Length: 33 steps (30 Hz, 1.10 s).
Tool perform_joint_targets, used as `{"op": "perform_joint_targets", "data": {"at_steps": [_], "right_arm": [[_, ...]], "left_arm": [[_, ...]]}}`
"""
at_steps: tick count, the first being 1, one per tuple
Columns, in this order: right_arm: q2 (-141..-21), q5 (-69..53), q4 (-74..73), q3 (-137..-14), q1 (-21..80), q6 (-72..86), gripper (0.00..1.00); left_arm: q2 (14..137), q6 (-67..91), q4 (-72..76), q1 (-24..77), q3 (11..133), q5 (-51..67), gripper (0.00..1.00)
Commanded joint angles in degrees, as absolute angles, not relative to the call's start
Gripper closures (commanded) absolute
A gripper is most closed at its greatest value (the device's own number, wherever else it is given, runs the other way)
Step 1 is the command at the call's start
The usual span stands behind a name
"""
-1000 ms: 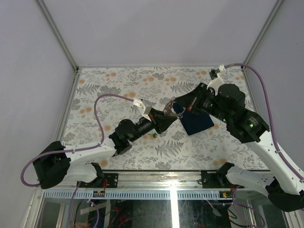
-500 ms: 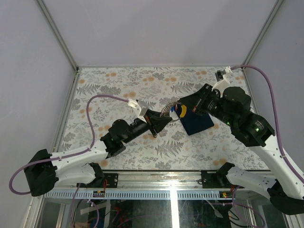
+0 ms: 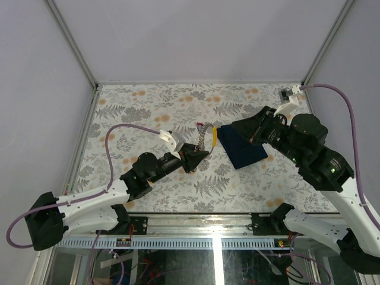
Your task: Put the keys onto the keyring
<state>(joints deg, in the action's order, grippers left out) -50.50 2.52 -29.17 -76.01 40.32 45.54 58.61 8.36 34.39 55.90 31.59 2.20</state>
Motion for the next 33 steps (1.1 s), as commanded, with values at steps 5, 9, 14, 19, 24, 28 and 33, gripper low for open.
{"op": "perform_joint_targets", "data": {"at_steps": [5, 9, 14, 19, 24, 28, 33], "right_arm": [[-46.9, 4.0, -25.8, -75.2, 40.1, 33.9, 0.68], [-44.5, 3.9, -24.0, -72.0, 40.0, 26.6, 0.67], [-41.2, 2.0, -22.7, -68.7, 40.0, 18.2, 0.66], [-38.2, -2.8, -19.6, -64.1, 40.1, 11.2, 0.57], [-32.5, -7.8, -13.4, -55.5, 40.1, 6.0, 0.53], [-29.5, -10.9, -13.6, -53.0, 40.1, 2.7, 0.55], [-28.1, -18.8, -15.6, -51.7, 40.0, -0.9, 0.56]], "left_arm": [[57.3, 1.7, 40.8, 56.3, 30.6, -1.7, 1.00], [55.4, -7.9, 30.1, 56.3, 33.3, 2.9, 1.00], [53.6, -24.7, 8.1, 56.3, 39.6, 10.8, 1.00], [51.5, -35.8, -10.5, 56.3, 45.2, 15.8, 1.00], [46.4, -45.8, -16.5, 56.3, 45.4, 19.2, 1.00], [44.0, -51.4, -18.4, 56.3, 45.2, 18.7, 1.00], [43.0, -55.9, -18.5, 56.3, 45.7, 17.9, 1.00]]}}
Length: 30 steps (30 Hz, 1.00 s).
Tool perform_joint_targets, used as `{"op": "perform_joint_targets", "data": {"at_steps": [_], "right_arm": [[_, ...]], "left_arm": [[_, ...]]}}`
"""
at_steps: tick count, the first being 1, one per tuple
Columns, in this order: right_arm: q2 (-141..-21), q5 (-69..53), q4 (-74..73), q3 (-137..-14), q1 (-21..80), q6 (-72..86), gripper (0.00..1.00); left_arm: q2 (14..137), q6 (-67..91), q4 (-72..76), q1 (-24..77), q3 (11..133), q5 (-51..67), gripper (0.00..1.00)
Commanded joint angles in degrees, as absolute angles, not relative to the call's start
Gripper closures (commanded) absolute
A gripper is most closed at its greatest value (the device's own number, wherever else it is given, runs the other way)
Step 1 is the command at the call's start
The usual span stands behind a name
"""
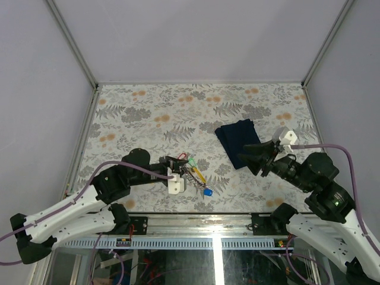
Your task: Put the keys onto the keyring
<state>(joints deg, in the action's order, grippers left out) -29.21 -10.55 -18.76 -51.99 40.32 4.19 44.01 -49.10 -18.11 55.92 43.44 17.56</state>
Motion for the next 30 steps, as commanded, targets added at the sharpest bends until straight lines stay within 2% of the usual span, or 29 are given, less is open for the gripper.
{"op": "perform_joint_targets", "data": {"at_steps": [1, 12, 21, 26, 30], "right_arm": [[-27.9, -21.0, -15.8, -51.2, 40.0, -1.9, 0.56], [-28.4, -32.7, -13.4, -48.0, 40.1, -5.8, 0.59], [-34.3, -38.3, -15.7, -51.1, 40.0, -0.6, 0.57], [-35.0, -43.7, -10.9, -50.1, 40.1, 3.4, 0.57], [-36.3, -47.2, -6.0, -49.2, 40.1, 8.0, 0.50]], "left_arm": [[43.1, -56.3, -18.5, 56.3, 46.0, 18.0, 1.00], [43.5, -55.8, -17.2, 56.3, 48.4, 21.6, 1.00], [42.7, -54.4, -17.0, 56.3, 49.0, 23.4, 1.00], [42.0, -54.3, -16.4, 56.3, 48.9, 24.3, 1.00], [41.4, -54.5, -16.3, 56.3, 48.9, 24.5, 1.00]]}}
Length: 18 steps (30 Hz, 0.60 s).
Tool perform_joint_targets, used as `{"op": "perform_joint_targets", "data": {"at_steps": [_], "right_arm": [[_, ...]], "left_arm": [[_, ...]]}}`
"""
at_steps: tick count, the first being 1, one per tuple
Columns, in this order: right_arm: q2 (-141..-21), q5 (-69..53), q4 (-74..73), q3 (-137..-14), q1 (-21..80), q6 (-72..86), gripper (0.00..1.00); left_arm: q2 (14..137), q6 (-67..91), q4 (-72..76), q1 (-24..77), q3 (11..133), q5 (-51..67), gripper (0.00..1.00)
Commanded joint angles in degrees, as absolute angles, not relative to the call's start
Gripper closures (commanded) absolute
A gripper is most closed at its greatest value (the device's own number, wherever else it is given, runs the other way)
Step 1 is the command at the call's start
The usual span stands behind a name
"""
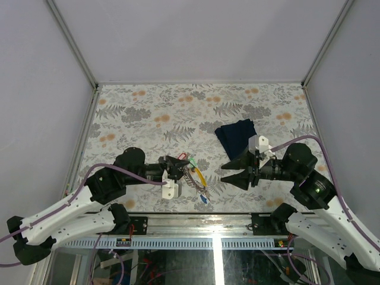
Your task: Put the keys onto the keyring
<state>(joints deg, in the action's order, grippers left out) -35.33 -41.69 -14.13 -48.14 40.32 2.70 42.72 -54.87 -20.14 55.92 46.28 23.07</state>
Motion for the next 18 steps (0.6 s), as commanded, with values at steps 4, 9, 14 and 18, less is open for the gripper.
{"op": "perform_joint_targets", "data": {"at_steps": [4, 9, 14, 18], "right_arm": [[-37.0, -48.7, -2.8, -48.6, 40.1, 10.2, 0.48], [-39.2, -48.6, -0.4, -48.1, 40.4, 12.2, 0.51], [-41.8, -46.6, 0.2, -48.6, 45.3, 11.0, 0.52], [-44.3, -43.9, -0.6, -49.4, 50.6, 9.9, 0.52]], "left_arm": [[41.4, -54.6, -16.6, 56.2, 48.9, 24.6, 1.00], [41.2, -55.2, -16.8, 56.3, 49.1, 24.4, 1.00], [41.3, -56.1, -17.0, 56.3, 49.3, 23.7, 1.00], [41.4, -56.8, -17.0, 56.3, 49.4, 23.0, 1.00]]}}
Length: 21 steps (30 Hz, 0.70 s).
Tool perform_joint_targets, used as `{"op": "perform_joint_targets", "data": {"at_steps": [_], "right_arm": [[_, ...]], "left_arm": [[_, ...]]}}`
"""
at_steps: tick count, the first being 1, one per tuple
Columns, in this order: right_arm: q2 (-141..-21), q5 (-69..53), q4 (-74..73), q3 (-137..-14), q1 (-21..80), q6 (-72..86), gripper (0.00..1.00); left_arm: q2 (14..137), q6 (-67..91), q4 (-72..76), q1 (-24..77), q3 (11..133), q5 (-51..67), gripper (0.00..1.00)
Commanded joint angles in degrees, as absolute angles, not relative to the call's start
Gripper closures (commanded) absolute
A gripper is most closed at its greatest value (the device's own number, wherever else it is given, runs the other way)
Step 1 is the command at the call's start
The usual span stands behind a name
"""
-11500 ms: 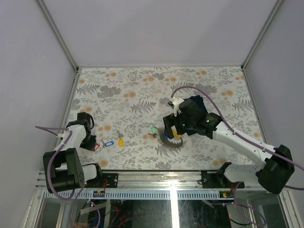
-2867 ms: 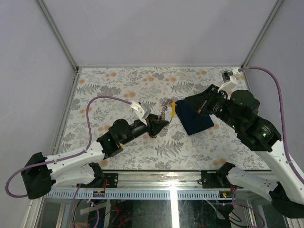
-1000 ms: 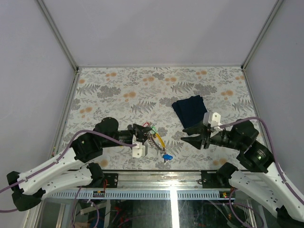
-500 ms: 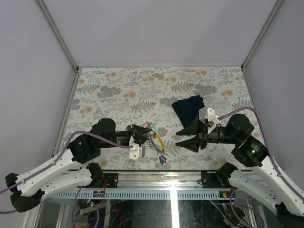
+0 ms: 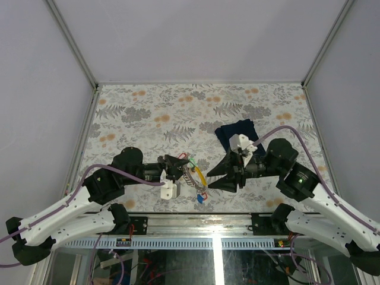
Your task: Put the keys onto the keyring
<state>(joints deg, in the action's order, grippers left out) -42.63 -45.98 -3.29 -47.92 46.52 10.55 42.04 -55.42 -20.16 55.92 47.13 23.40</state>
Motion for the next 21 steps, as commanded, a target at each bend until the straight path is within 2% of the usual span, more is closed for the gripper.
{"op": "perform_joint_targets", "data": {"at_steps": [1, 21], "right_arm": [[-44.8, -43.6, -0.3, -49.5, 51.2, 9.9, 0.52], [-50.8, -45.3, 1.7, -49.7, 53.8, 12.0, 0.54]], "left_arm": [[41.4, -56.9, -17.0, 56.3, 49.5, 22.7, 1.00], [41.1, -58.6, -17.6, 56.3, 50.6, 22.5, 1.00]]}}
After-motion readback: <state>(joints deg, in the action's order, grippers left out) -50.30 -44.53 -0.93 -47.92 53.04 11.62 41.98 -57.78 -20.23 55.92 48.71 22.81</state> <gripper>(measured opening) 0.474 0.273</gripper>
